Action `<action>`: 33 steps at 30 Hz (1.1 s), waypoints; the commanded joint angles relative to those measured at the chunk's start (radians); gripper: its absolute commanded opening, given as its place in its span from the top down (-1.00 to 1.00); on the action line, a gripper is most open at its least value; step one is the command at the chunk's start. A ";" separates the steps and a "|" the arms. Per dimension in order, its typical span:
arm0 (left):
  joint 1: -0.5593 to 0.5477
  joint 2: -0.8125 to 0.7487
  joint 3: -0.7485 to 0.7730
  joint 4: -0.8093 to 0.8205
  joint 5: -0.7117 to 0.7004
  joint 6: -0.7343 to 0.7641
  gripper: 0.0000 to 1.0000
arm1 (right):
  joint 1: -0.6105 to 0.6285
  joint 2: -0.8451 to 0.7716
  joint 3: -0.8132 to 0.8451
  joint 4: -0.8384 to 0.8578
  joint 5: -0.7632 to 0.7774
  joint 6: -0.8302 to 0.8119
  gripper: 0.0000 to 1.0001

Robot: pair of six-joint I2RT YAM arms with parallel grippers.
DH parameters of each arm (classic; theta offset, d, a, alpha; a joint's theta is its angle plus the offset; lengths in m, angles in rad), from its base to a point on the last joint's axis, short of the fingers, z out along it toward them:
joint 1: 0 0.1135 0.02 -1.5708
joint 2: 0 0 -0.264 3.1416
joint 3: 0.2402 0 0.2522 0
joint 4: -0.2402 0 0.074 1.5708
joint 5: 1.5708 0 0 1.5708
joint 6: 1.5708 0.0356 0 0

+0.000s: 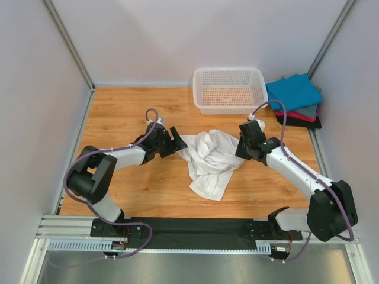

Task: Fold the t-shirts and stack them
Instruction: Flatten the tshirt out

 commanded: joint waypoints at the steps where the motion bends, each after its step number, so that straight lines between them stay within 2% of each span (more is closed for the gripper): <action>1: -0.026 0.032 0.086 -0.014 -0.073 -0.002 -0.62 | -0.030 -0.068 -0.007 -0.043 0.061 0.025 0.99; 4: -0.034 0.073 0.116 -0.031 -0.103 -0.013 -0.46 | -0.067 -0.085 -0.024 -0.063 0.044 0.025 0.99; 7: -0.034 0.115 0.139 -0.036 -0.106 -0.016 0.03 | -0.099 -0.091 -0.033 -0.076 0.022 0.023 0.99; 8: -0.034 0.126 0.148 -0.037 -0.104 -0.016 0.53 | -0.110 -0.091 -0.039 -0.086 0.016 0.022 0.99; 10: -0.034 0.158 0.189 -0.057 -0.098 -0.017 1.00 | -0.115 -0.096 -0.045 -0.100 0.016 0.019 0.99; 15: -0.034 0.170 0.274 -0.177 -0.150 0.039 1.00 | -0.132 -0.120 -0.061 -0.189 0.047 0.029 0.99; 22: -0.023 0.006 0.314 -0.336 -0.383 0.188 1.00 | -0.136 -0.190 -0.085 -0.365 0.061 0.060 0.99; 26: 0.001 -0.083 0.329 -0.446 -0.477 0.227 1.00 | -0.133 -0.235 -0.108 -0.450 -0.014 0.108 0.99; 30: 0.026 -0.135 0.335 -0.458 -0.505 0.289 1.00 | -0.130 -0.253 -0.094 -0.493 -0.085 0.095 0.99; 31: 0.026 -0.133 0.340 -0.445 -0.485 0.312 1.00 | -0.129 -0.248 -0.085 -0.502 -0.085 0.089 0.94; 32: 0.026 -0.129 0.344 -0.409 -0.462 0.369 1.00 | -0.130 -0.234 -0.075 -0.502 -0.091 0.079 0.59; 33: 0.026 -0.111 0.367 -0.399 -0.439 0.392 1.00 | -0.129 -0.225 -0.061 -0.504 -0.091 0.060 0.37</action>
